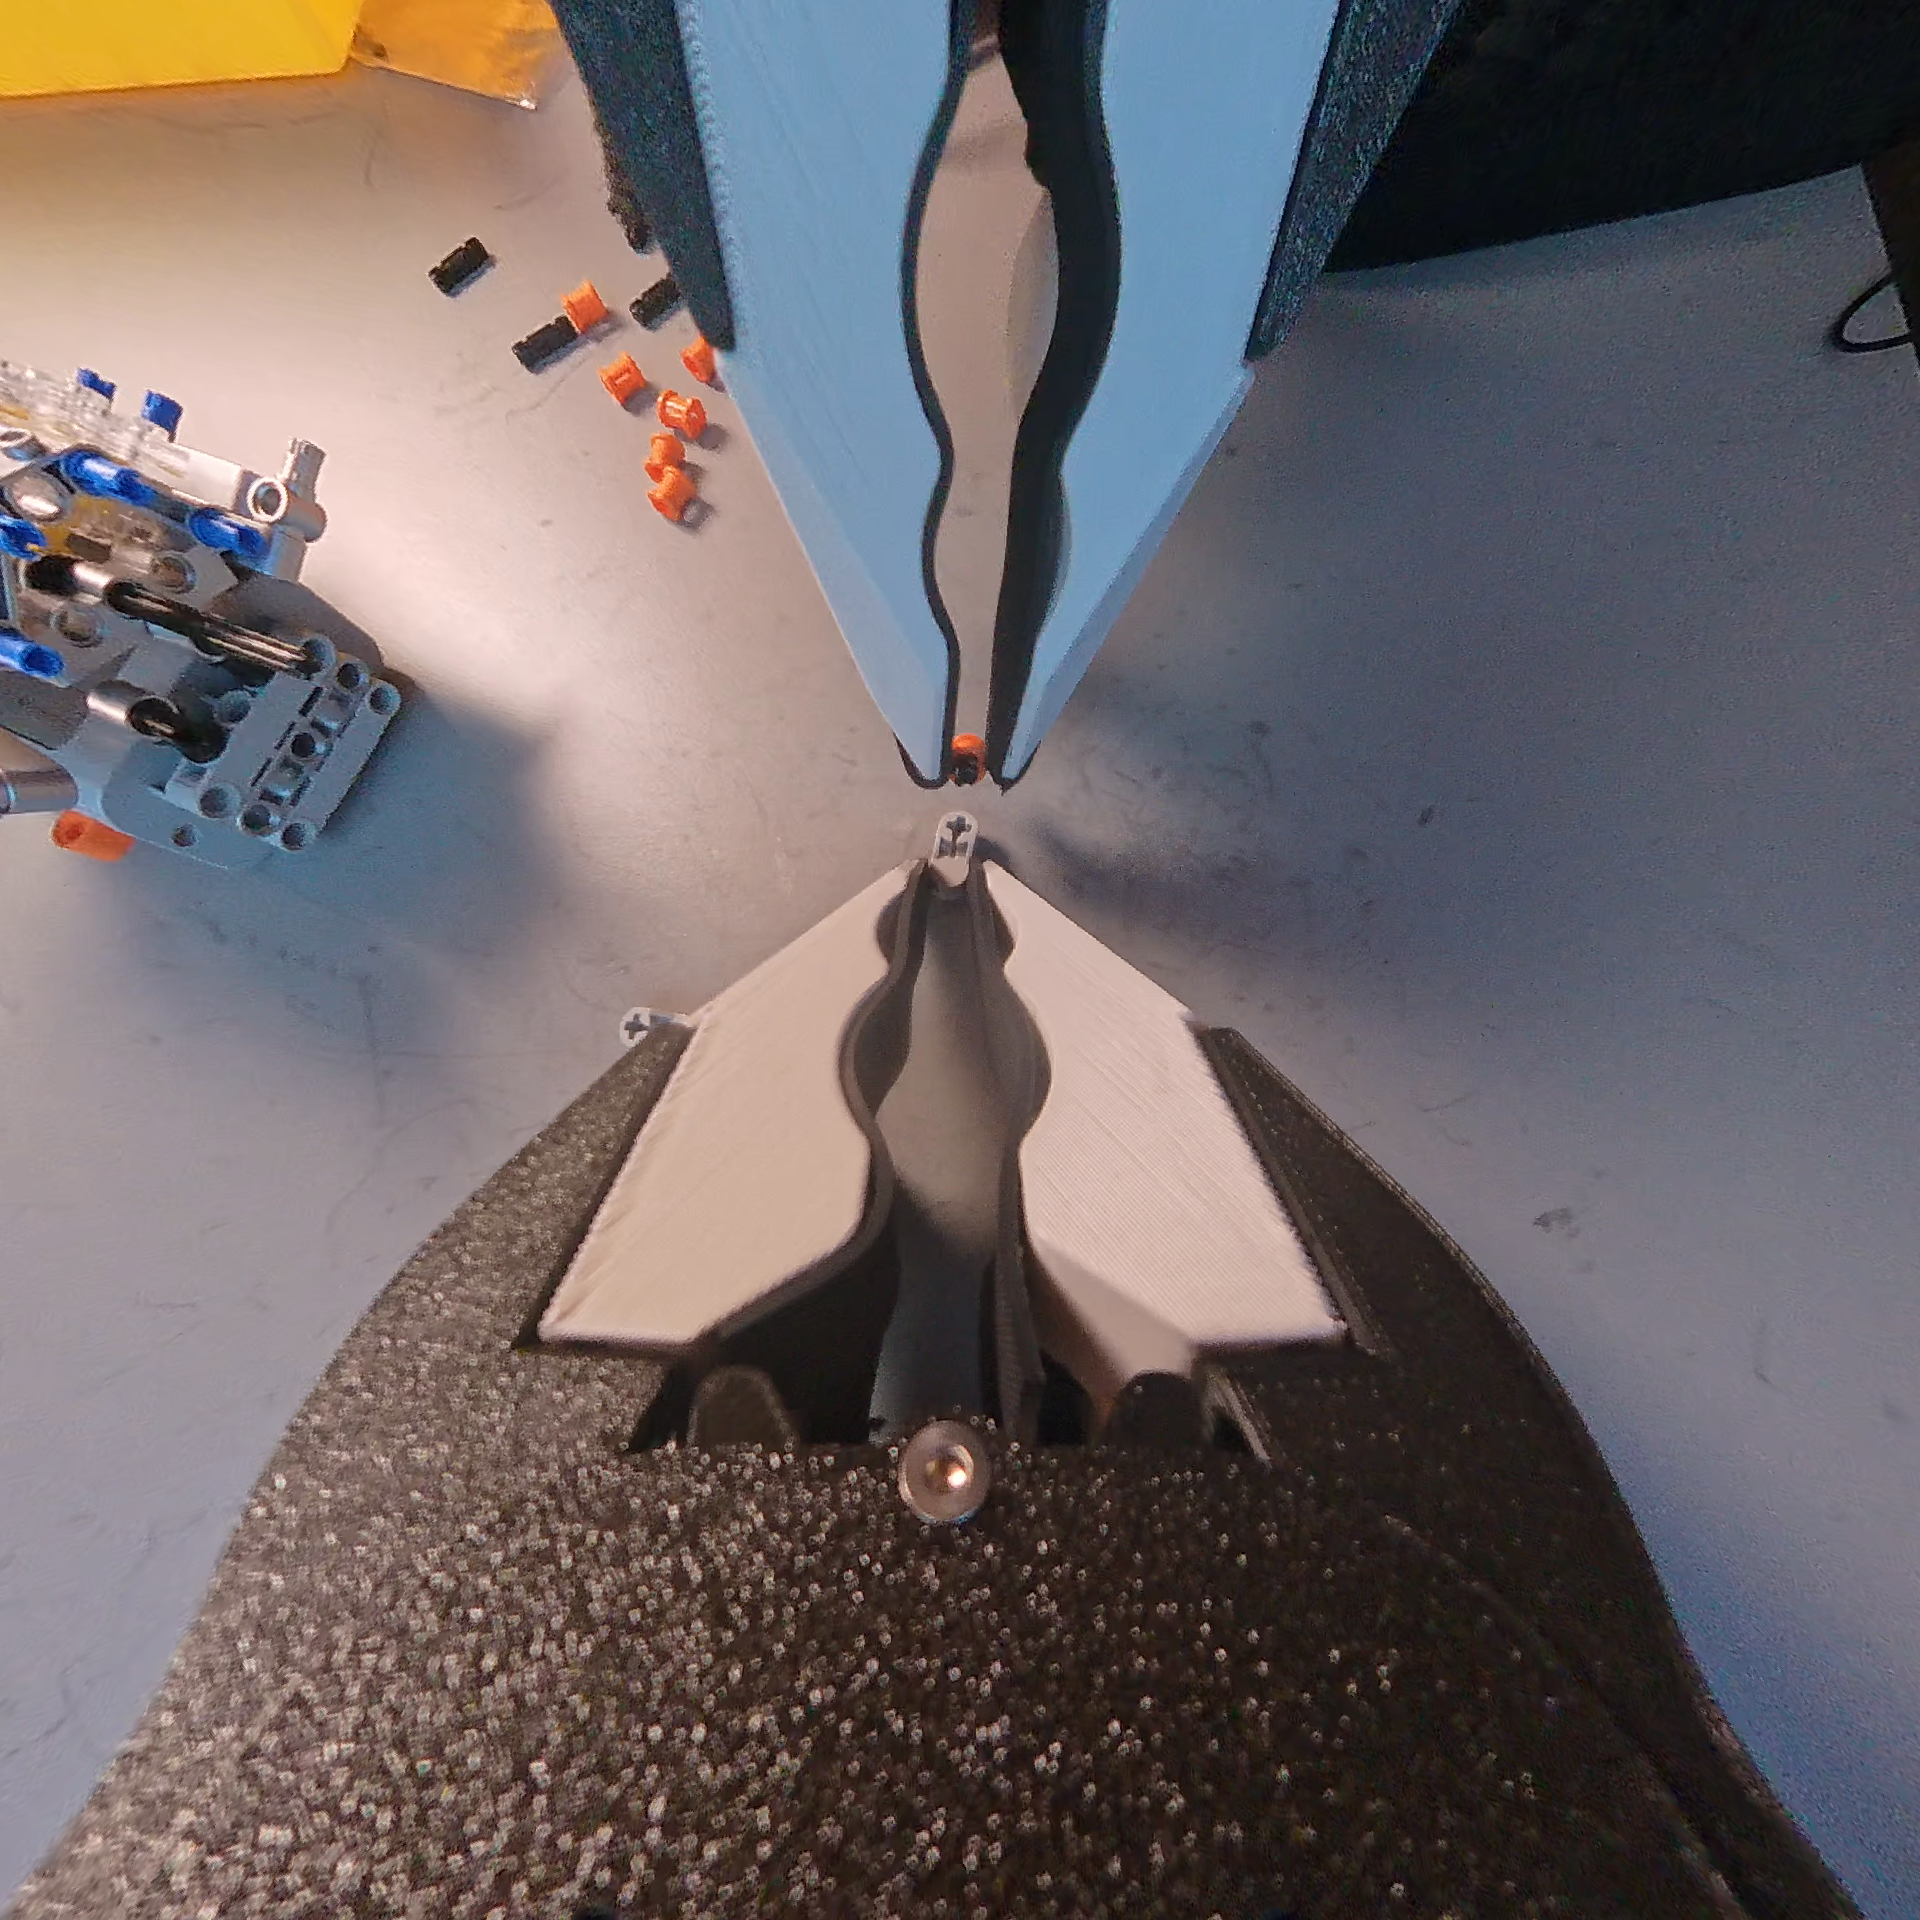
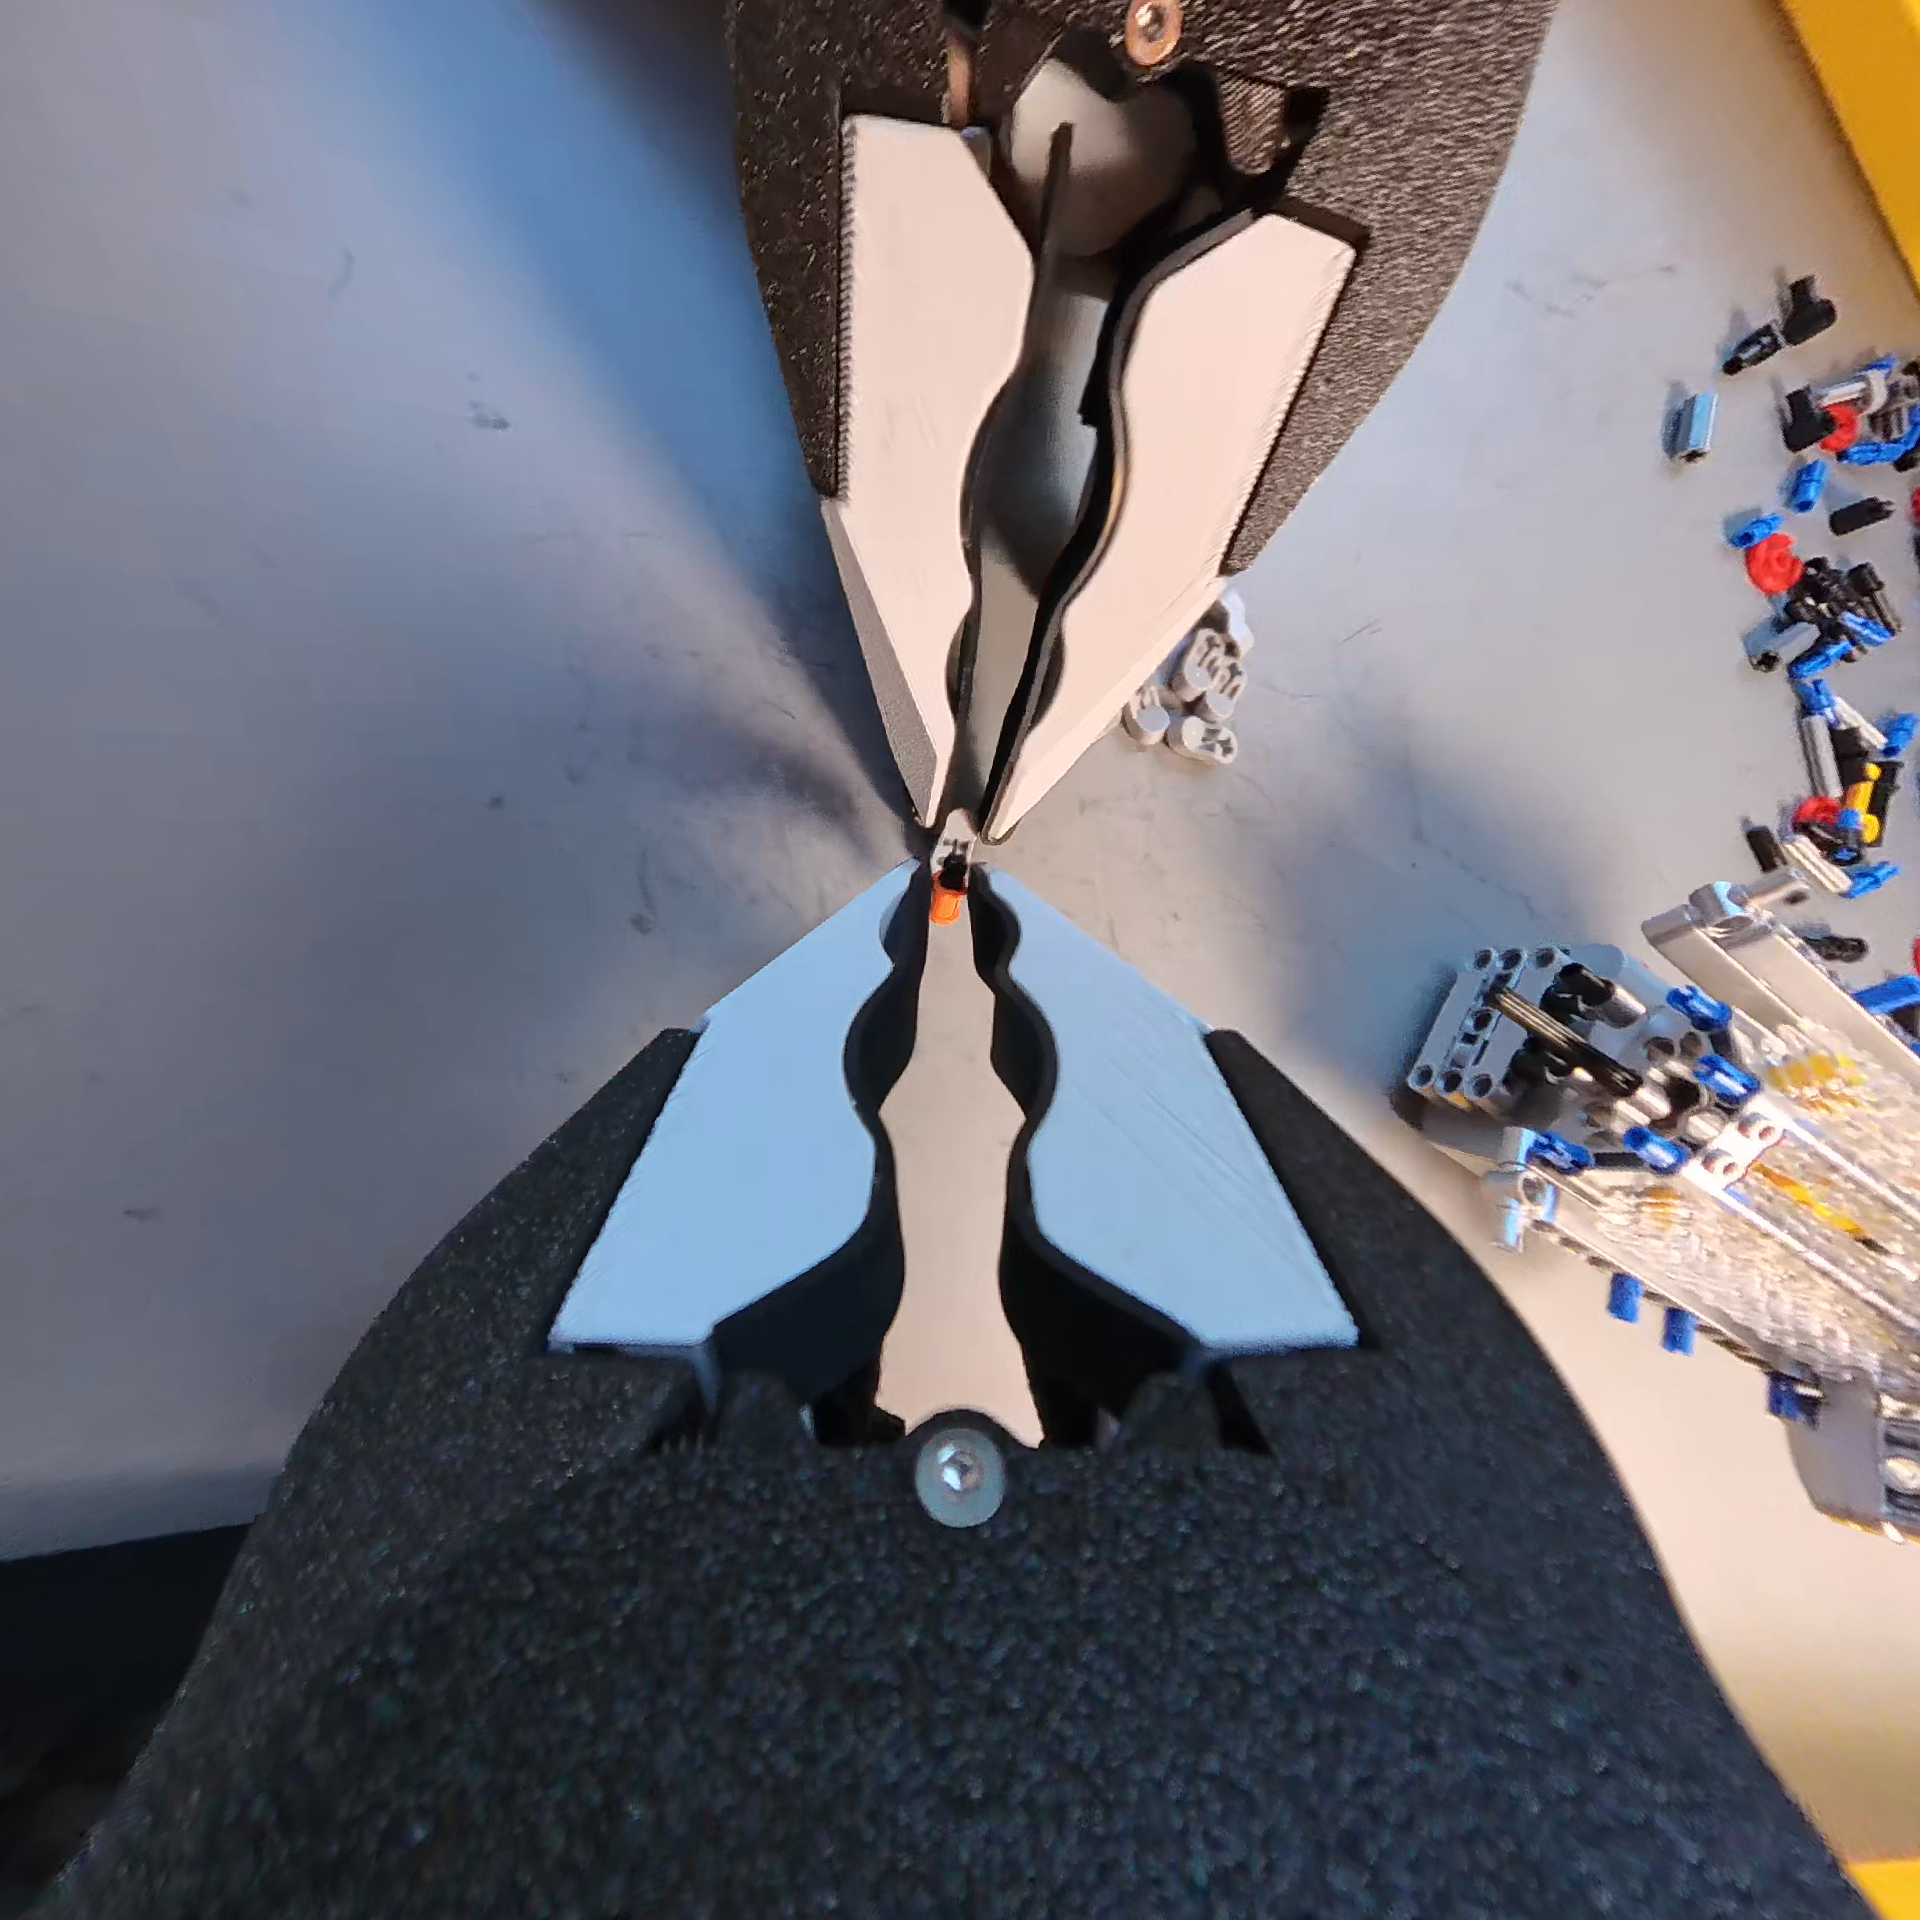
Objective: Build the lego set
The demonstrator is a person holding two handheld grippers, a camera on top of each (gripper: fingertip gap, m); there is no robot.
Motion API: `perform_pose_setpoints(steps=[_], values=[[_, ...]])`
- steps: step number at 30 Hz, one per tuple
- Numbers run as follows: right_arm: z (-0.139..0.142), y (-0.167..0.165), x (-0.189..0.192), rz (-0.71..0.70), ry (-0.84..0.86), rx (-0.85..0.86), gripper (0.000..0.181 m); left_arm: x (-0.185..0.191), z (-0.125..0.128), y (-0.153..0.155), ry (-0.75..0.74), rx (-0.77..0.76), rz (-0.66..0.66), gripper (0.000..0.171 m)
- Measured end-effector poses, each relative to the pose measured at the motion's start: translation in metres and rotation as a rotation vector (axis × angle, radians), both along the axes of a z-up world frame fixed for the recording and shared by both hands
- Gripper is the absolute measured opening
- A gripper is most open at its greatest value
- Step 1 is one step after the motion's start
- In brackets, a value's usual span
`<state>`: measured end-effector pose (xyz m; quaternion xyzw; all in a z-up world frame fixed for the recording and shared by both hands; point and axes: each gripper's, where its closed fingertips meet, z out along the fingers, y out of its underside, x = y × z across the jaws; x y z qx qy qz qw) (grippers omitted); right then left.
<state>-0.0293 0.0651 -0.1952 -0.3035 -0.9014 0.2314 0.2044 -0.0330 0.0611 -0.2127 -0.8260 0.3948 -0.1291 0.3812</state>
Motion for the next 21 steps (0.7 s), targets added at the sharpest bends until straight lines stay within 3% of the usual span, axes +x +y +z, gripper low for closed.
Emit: perform_pose_setpoints(steps=[5, 9, 15, 21], values=[[0.02, -0.007, -0.004, -0.058, 0.102, -0.195, 0.006, -0.005, 0.011, -0.004, -0.063, 0.019, 0.019, 0.017], [0.055, -0.014, -0.01, -0.124, 0.195, -0.502, 0.006, -0.006, 0.035, -0.01, -0.241, 0.037, 0.031, 0.016], [0.096, -0.016, -0.016, -0.199, 0.195, -0.963, 0.006, 0.006, 0.079, -0.014, -0.543, 0.064, 0.018, 0.014], [0.098, -0.021, -0.014, -0.196, 0.153, -1.095, 0.006, 0.01, 0.107, -0.017, -0.751, 0.052, 0.008, 0.012]])
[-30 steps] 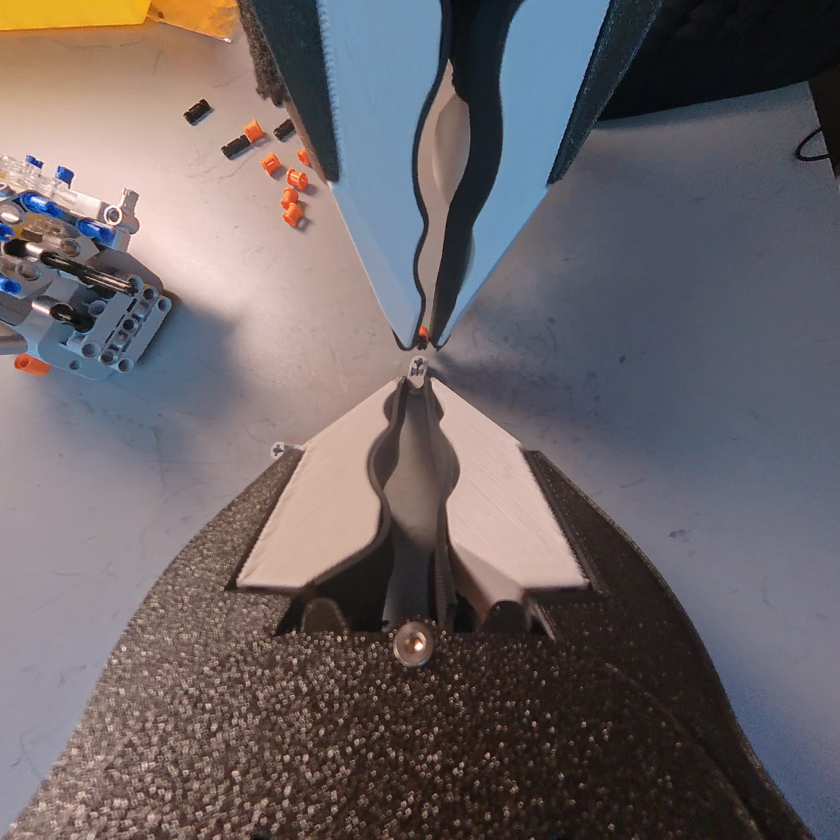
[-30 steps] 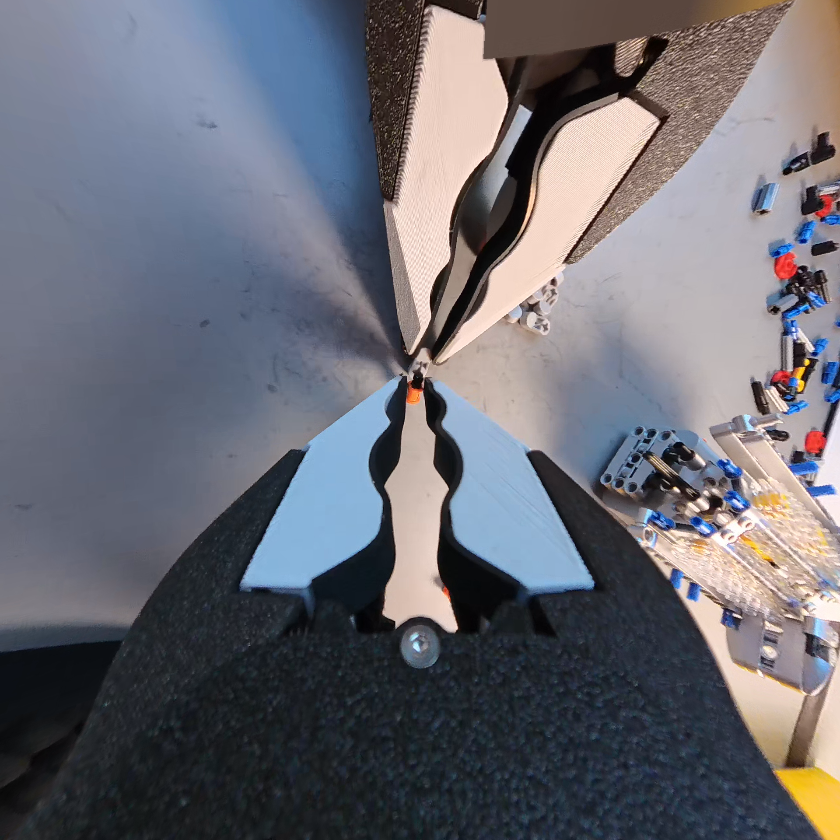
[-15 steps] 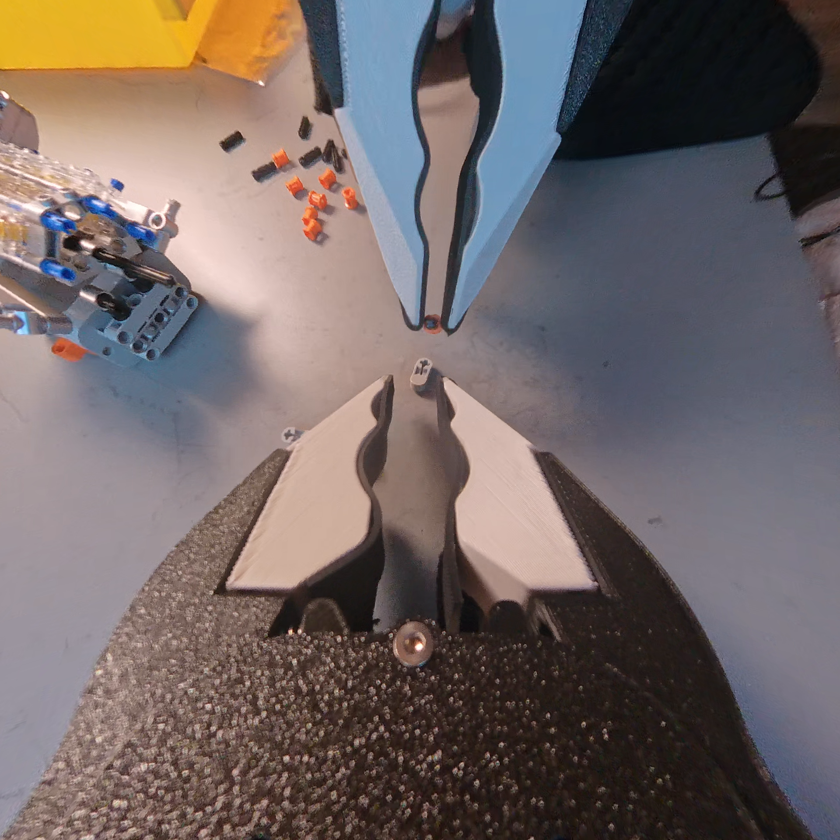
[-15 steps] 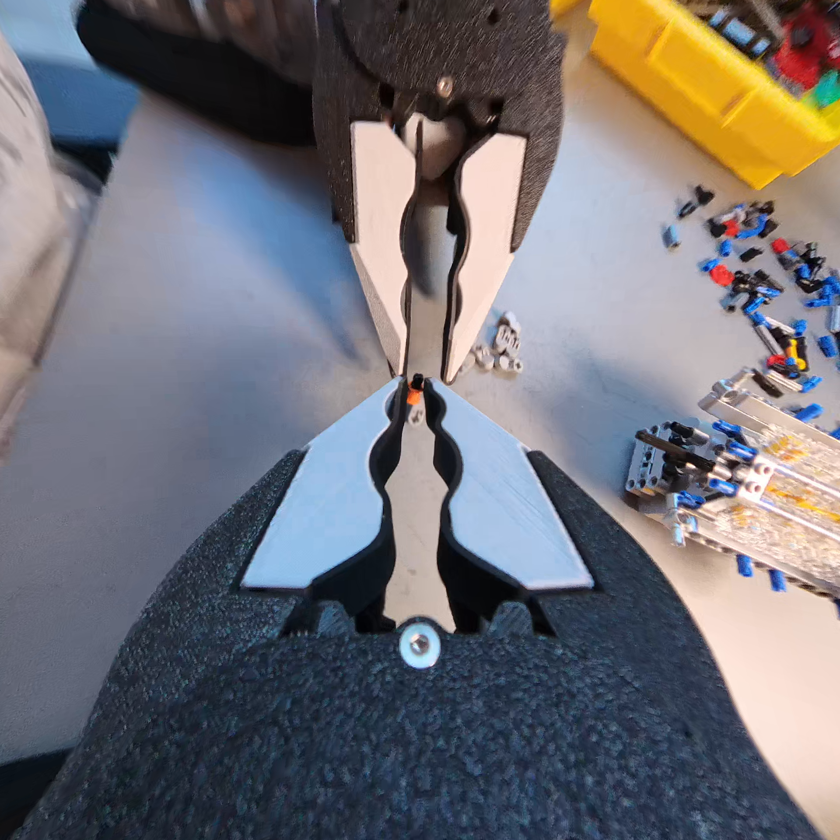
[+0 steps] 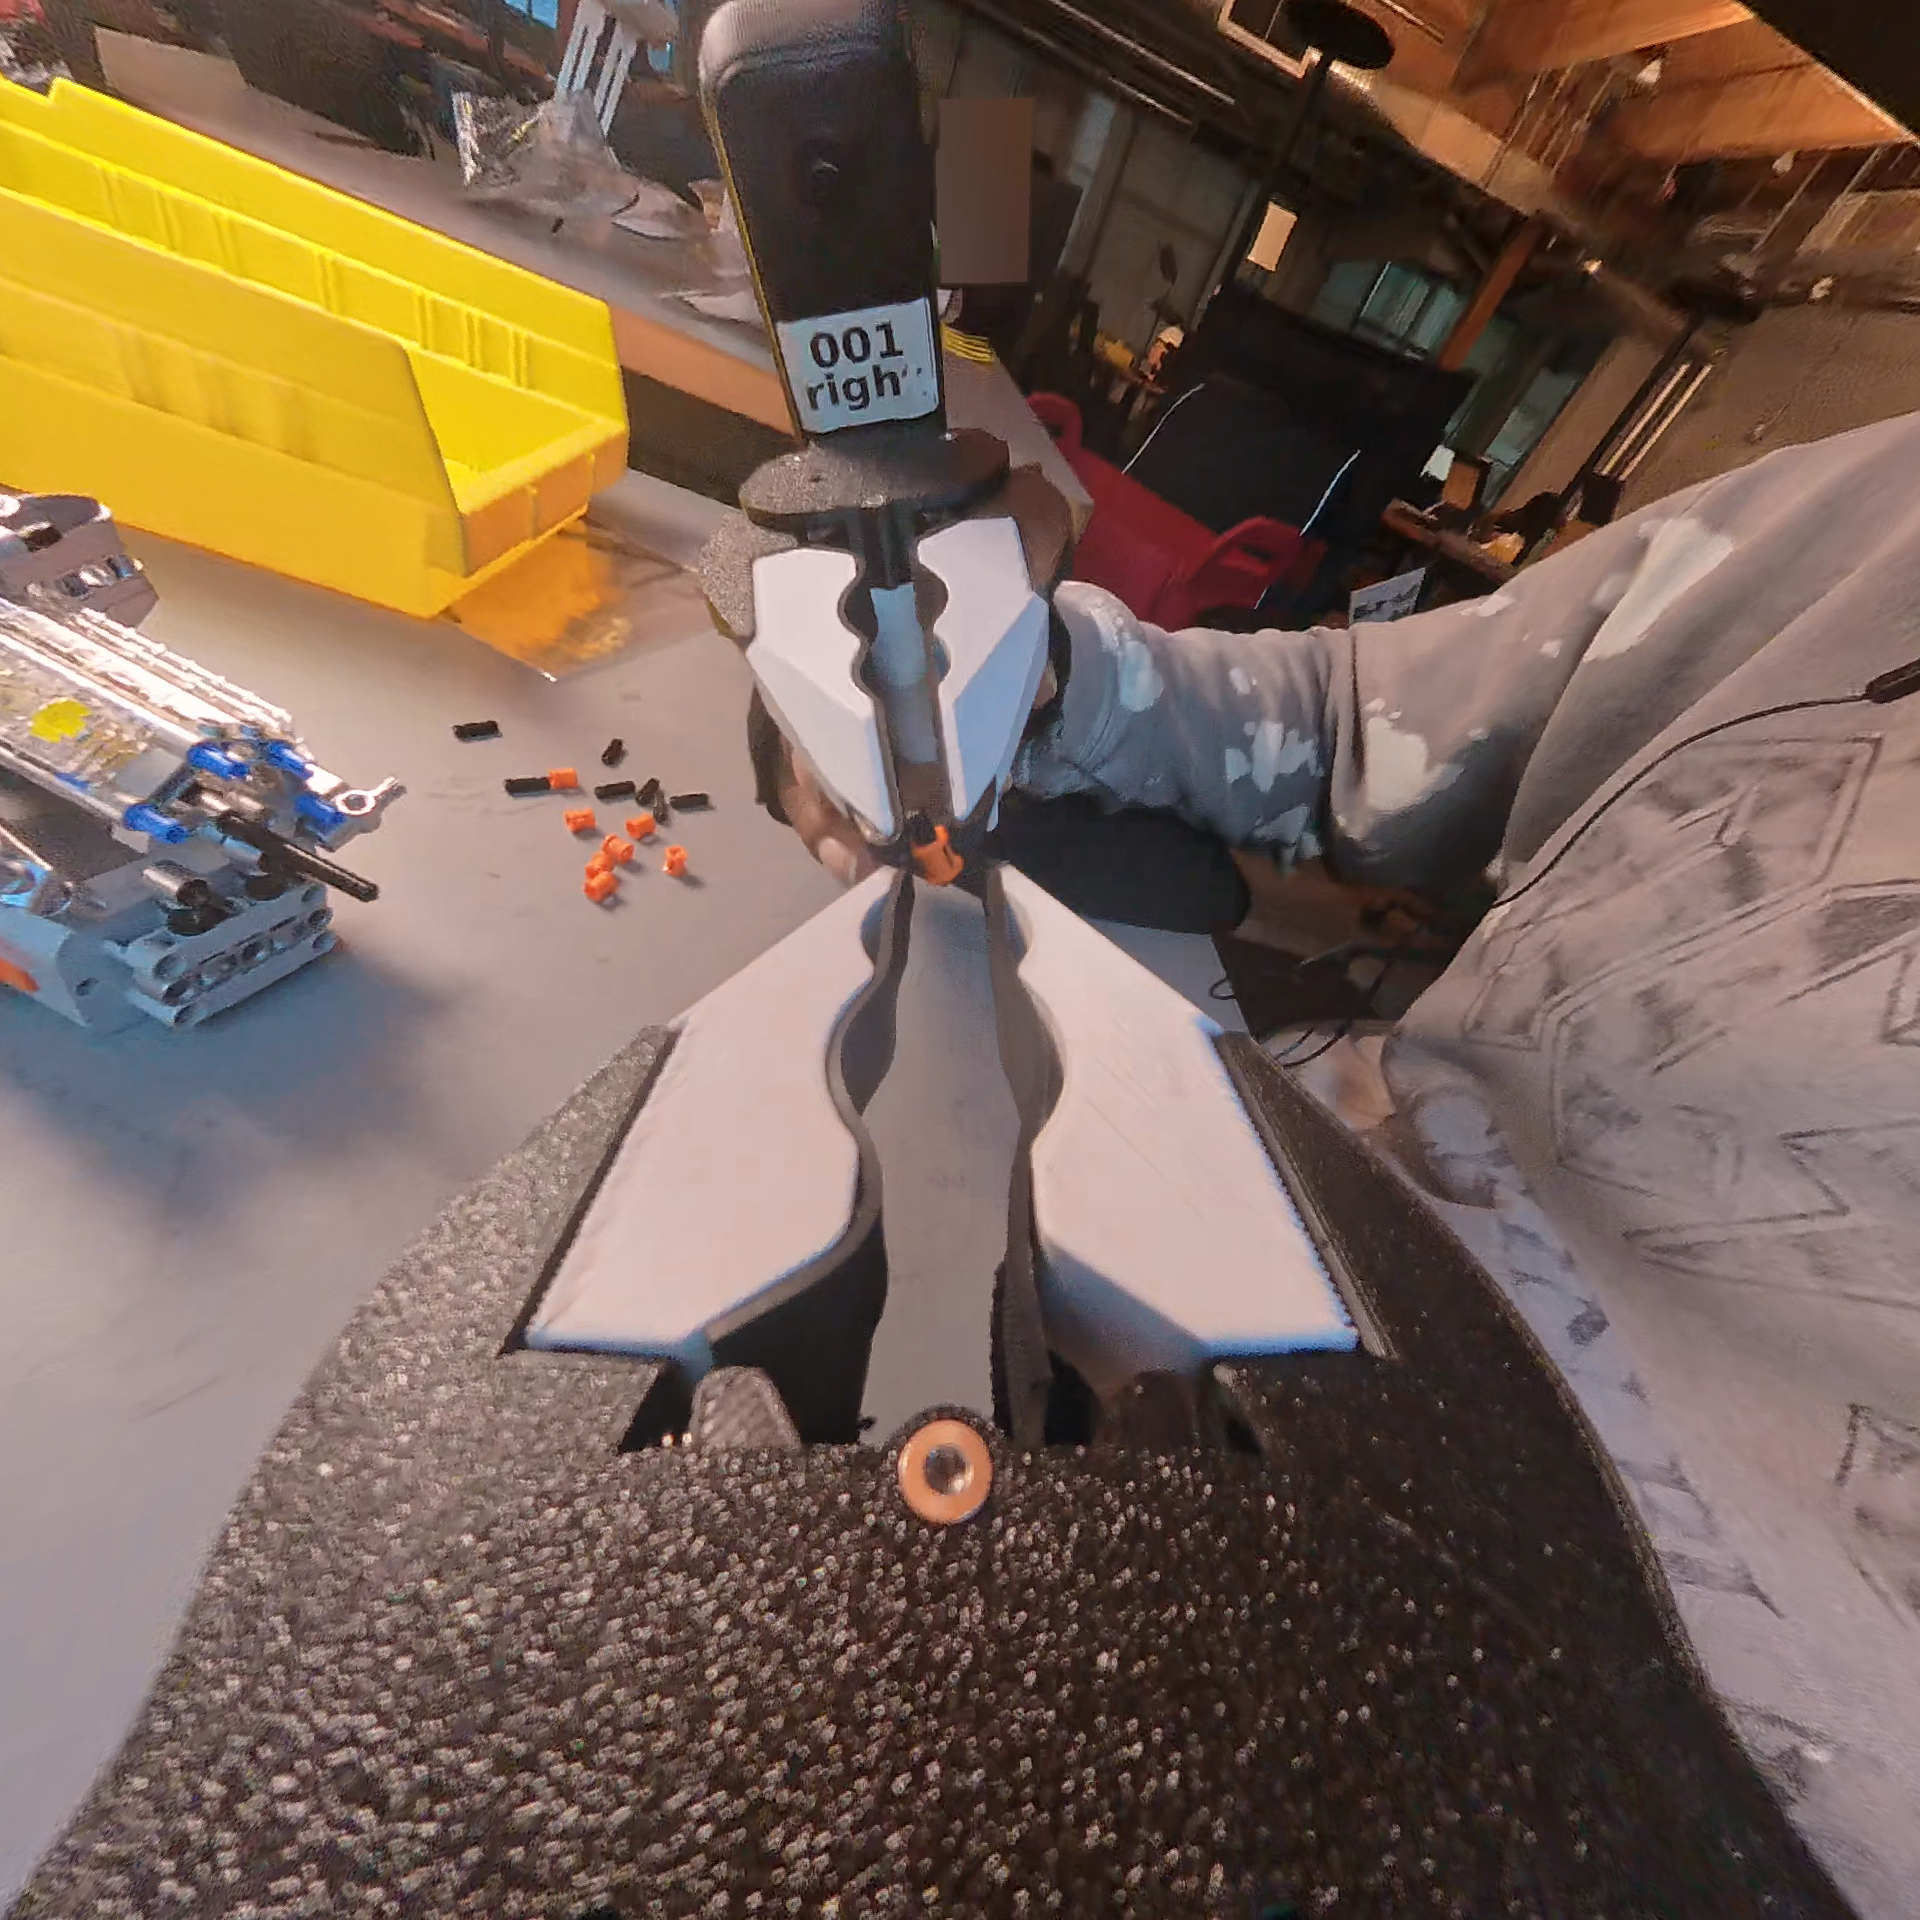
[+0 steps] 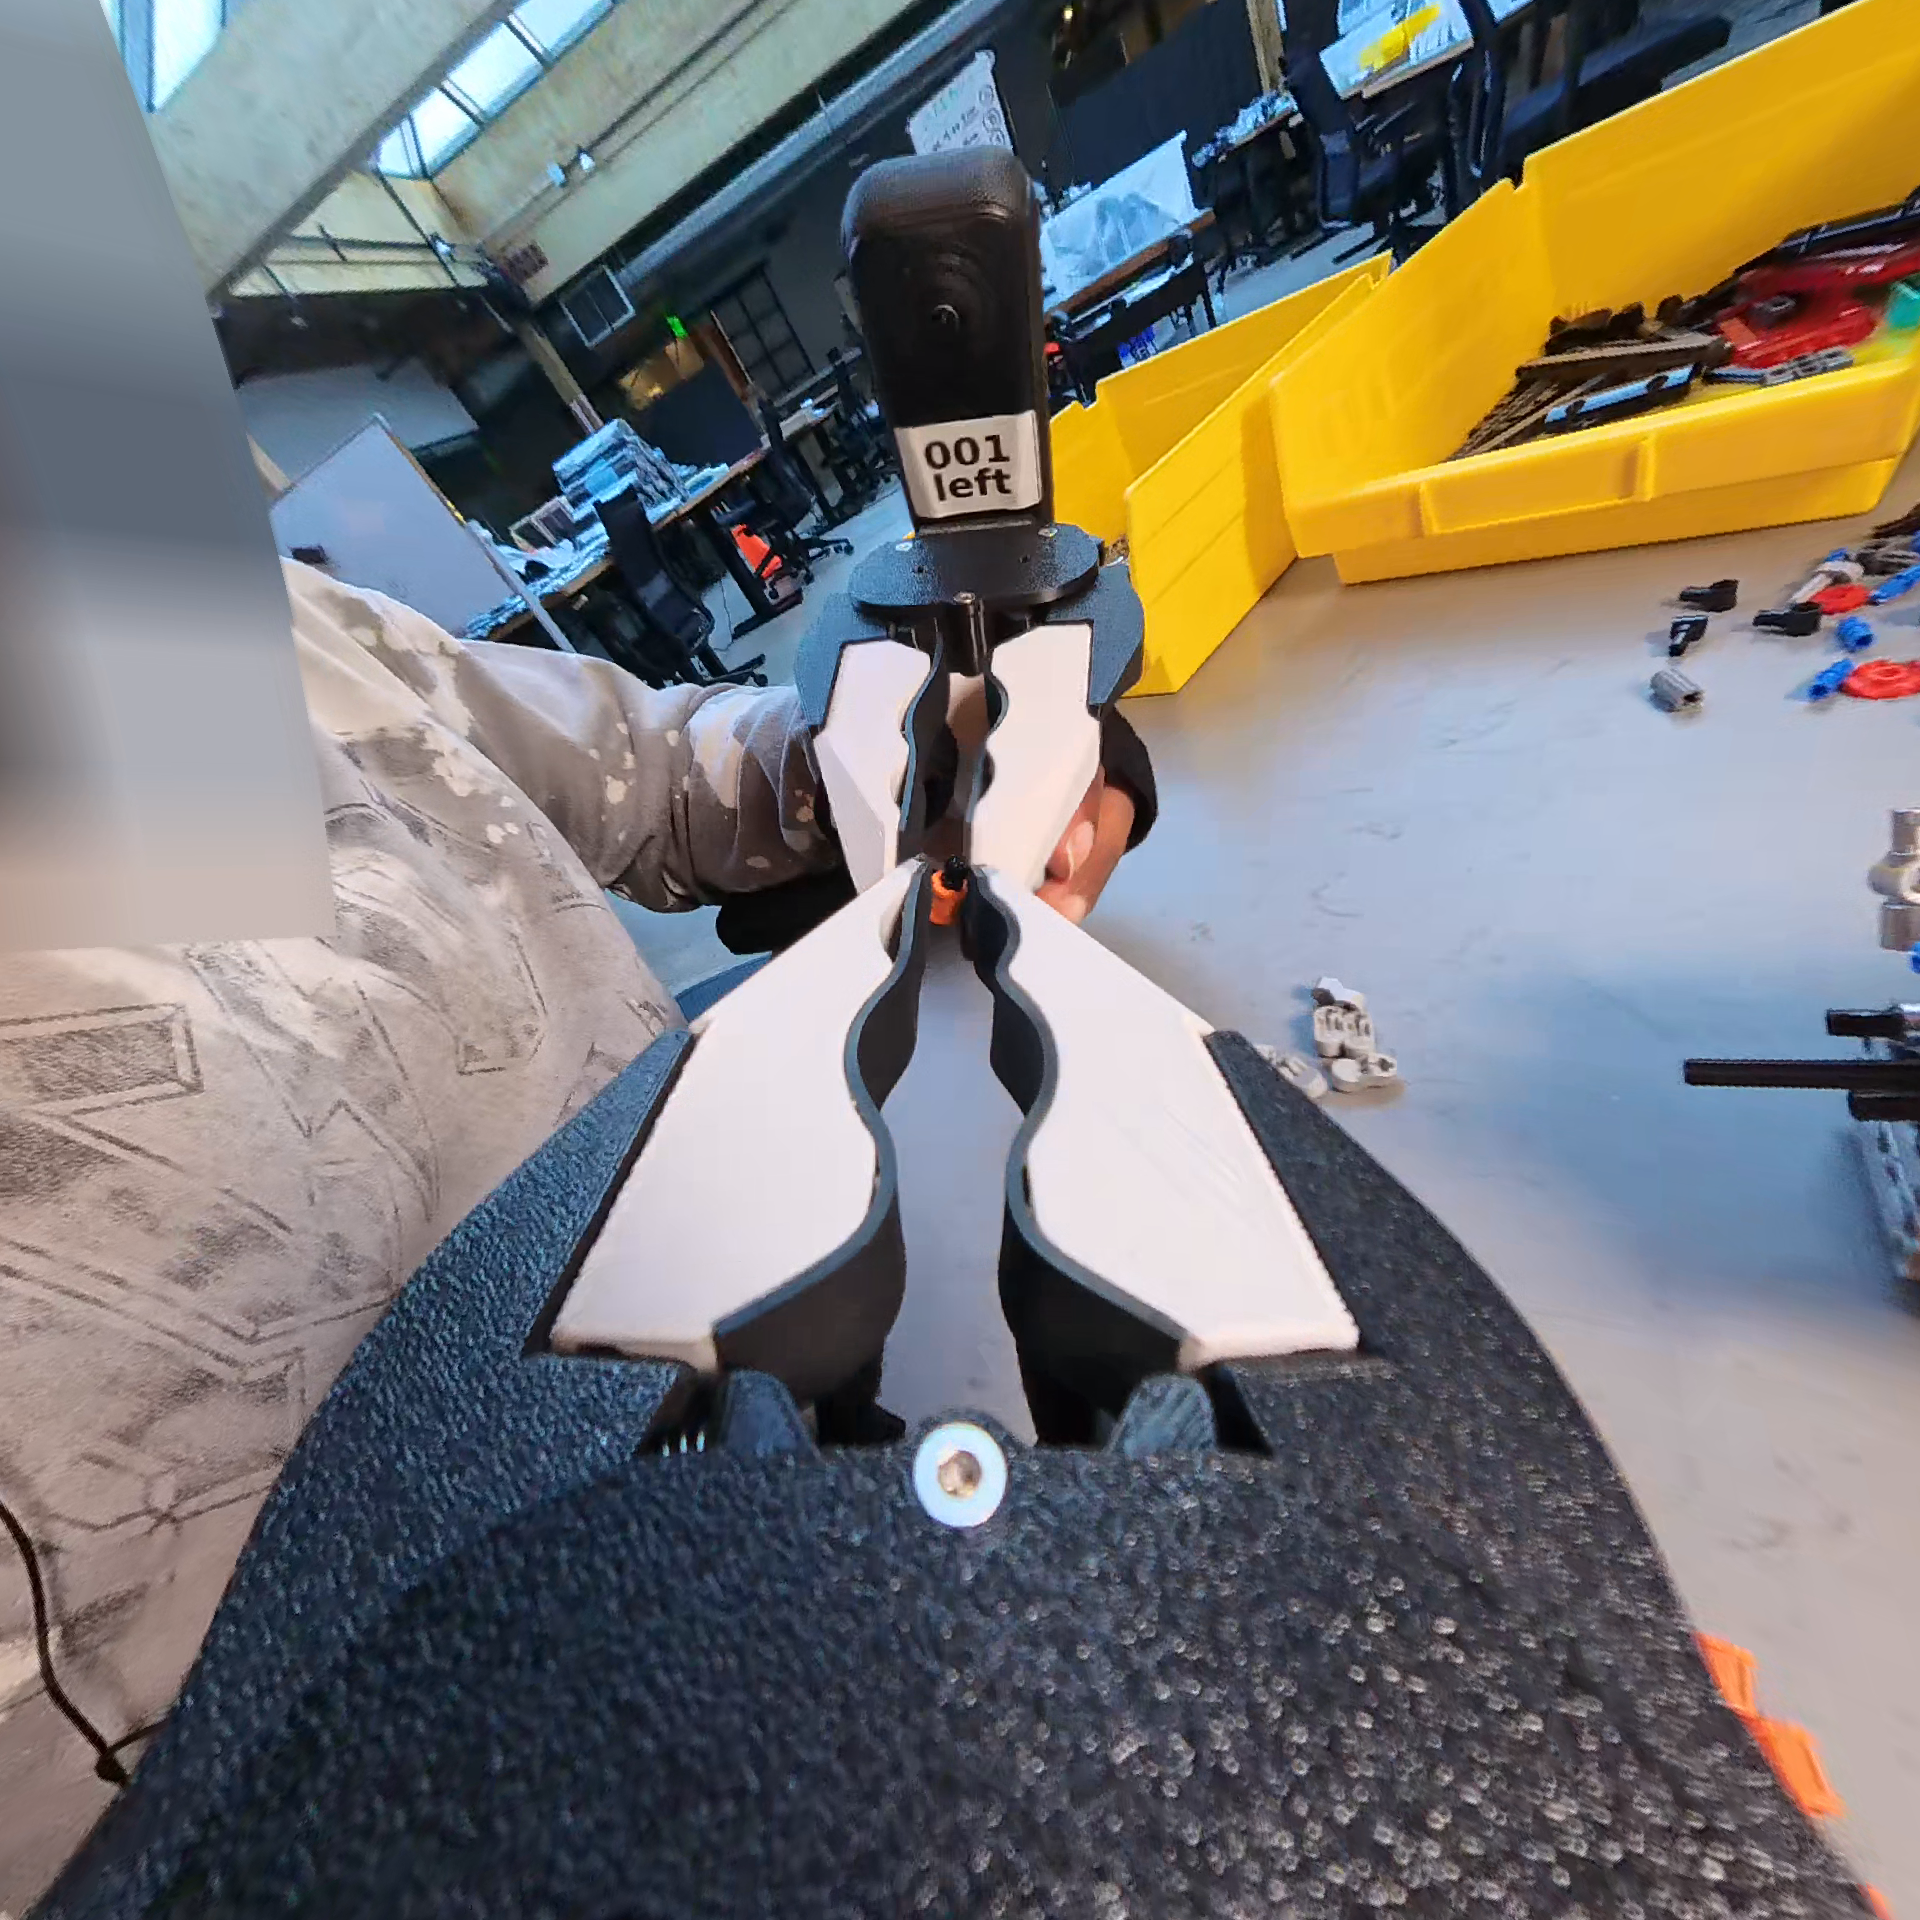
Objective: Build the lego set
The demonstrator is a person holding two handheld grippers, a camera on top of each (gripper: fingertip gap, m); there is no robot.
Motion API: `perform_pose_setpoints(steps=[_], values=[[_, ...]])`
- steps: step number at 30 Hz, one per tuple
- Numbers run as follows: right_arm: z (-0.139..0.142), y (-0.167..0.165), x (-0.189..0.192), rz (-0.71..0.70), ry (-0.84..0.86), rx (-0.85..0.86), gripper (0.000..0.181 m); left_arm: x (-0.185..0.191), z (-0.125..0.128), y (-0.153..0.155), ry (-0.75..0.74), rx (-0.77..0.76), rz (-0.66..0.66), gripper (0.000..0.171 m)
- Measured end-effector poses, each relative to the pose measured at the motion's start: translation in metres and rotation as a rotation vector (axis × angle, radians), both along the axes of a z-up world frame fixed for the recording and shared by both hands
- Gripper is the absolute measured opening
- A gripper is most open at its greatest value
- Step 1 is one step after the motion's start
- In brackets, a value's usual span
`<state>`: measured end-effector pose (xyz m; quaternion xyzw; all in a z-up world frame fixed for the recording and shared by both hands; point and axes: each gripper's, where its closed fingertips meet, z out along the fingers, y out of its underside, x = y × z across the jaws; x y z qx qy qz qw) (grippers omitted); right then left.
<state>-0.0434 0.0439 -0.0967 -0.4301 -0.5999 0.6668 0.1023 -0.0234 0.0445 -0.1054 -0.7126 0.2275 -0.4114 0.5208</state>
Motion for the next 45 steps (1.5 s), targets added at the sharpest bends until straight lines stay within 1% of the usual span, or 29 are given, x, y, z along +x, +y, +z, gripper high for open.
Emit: perform_pose_setpoints(steps=[2, 5, 7, 11, 15, 21, 23, 25, 29, 32, 35, 37, 42, 44, 45], values=[[-0.001, 0.0, 0.001, -0.002, 0.005, 0.006, 0.006, 0.0, 0.0, 0.001, -0.013, -0.015, 0.005, 0.005], [-0.003, 0.0, 0.002, 0.0, 0.013, 0.02, 0.006, 0.001, -0.002, 0.001, -0.018, -0.031, 0.003, 0.005], [-0.007, 0.001, 0.002, -0.01, 0.018, 0.061, 0.006, 0.001, -0.006, 0.001, -0.017, -0.051, 0.0, 0.005], [-0.015, 0.002, 0.003, -0.024, 0.028, 0.161, 0.006, 0.001, -0.014, 0.002, 0.032, -0.057, 0.004, 0.005], [-0.02, 0.005, 0.004, -0.045, 0.049, 0.25, 0.007, 0.003, -0.02, 0.003, 0.04, -0.083, 0.003, 0.004], [-0.019, 0.005, 0.008, -0.048, 0.08, 0.261, 0.008, 0.006, -0.02, 0.003, 0.032, -0.091, -0.006, 0.004], [-0.015, 0.003, 0.012, -0.034, 0.126, 0.297, 0.015, 0.008, -0.018, 0.002, 0.0, -0.103, -0.018, 0.004], [-0.013, 0.003, 0.015, -0.047, 0.185, 0.39, 0.025, 0.007, -0.017, 0.002, -0.036, -0.121, -0.024, 0.004], [-0.022, 0.001, 0.015, -0.086, 0.279, 0.674, 0.035, 0.007, -0.014, 0.001, -0.125, -0.172, -0.055, 0.004], [-0.027, -0.002, 0.012, -0.113, 0.325, 0.834, 0.035, 0.011, -0.014, -0.001, -0.173, -0.213, -0.087, 0.004], [-0.028, -0.003, 0.01, -0.135, 0.361, 0.928, 0.024, 0.013, -0.019, 0.0, -0.203, -0.26, -0.097, 0.004], [-0.028, -0.001, 0.01, -0.143, 0.355, 0.948, 0.024, 0.013, -0.02, 0.001, -0.23, -0.282, -0.1, 0.004], [-0.024, 0.0, 0.011, -0.158, 0.353, 0.9, 0.023, 0.013, -0.016, 0.003, -0.307, -0.306, -0.116, 0.004], [-0.021, -0.004, 0.012, -0.153, 0.365, 0.869, 0.014, 0.012, -0.013, 0.003, -0.357, -0.318, -0.13, 0.005], [-0.019, -0.004, 0.012, -0.157, 0.369, 0.856, 0.014, 0.012, -0.009, 0.002, -0.393, -0.322, -0.143, 0.005]])
